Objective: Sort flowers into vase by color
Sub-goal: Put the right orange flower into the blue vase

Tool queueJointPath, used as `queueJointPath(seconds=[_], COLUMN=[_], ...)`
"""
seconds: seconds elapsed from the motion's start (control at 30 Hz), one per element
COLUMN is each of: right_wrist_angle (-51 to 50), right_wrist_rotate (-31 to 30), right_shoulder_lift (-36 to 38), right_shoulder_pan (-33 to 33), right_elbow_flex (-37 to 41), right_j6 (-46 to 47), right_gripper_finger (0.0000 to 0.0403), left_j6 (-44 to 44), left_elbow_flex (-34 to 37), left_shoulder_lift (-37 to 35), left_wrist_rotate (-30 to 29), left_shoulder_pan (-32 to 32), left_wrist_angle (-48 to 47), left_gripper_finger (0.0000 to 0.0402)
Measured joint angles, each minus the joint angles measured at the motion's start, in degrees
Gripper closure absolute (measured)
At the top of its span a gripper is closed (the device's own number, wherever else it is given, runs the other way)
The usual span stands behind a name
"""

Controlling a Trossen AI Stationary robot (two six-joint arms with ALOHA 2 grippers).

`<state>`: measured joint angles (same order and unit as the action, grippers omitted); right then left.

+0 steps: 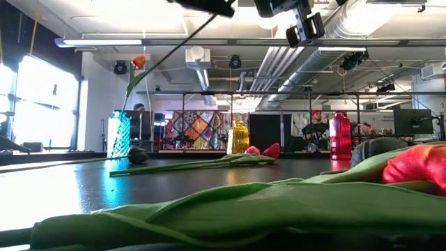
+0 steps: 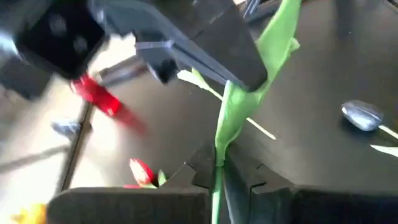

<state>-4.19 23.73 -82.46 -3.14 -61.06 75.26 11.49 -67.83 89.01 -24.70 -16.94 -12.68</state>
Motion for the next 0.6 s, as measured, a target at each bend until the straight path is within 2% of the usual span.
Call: queueJointPath(seconds=[0.13, 0.27, 0.47, 0.6], right_wrist_angle=[-0.11, -1.95, -1.63, -2.20], right_wrist_rotate=[-1.59, -5.04, -19.81, -29.54], right_shoulder_lift=[0.02, 1.91, 11.05, 18.79], right_shoulder_pan=[0.17, 0.57, 1.95, 1.97], right_elbow_flex=[0.02, 0.06, 0.04, 0.00], right_j6=[-1.66, -8.16, -23.42, -31.61], right_gripper_finger=[0.0401, 0.0377, 0.0329, 0.0310], left_j6=[-7.49, -12.27, -14.02, -15.09], left_elbow_flex=[0.00, 0.06, 0.09, 0.09], left_shoulder_lift=[-0.02, -0.02, 0.05, 0.04], left_wrist_rotate=[2.14, 4.57, 11.13, 12.53], left_shoulder_pan=[1.76, 3.57, 6.21, 7.62], left_wrist_angle=[-1.67, -0.48, 2.38, 5.08], left_gripper_finger=[0.0397, 0.0399, 0.0401, 0.0401])
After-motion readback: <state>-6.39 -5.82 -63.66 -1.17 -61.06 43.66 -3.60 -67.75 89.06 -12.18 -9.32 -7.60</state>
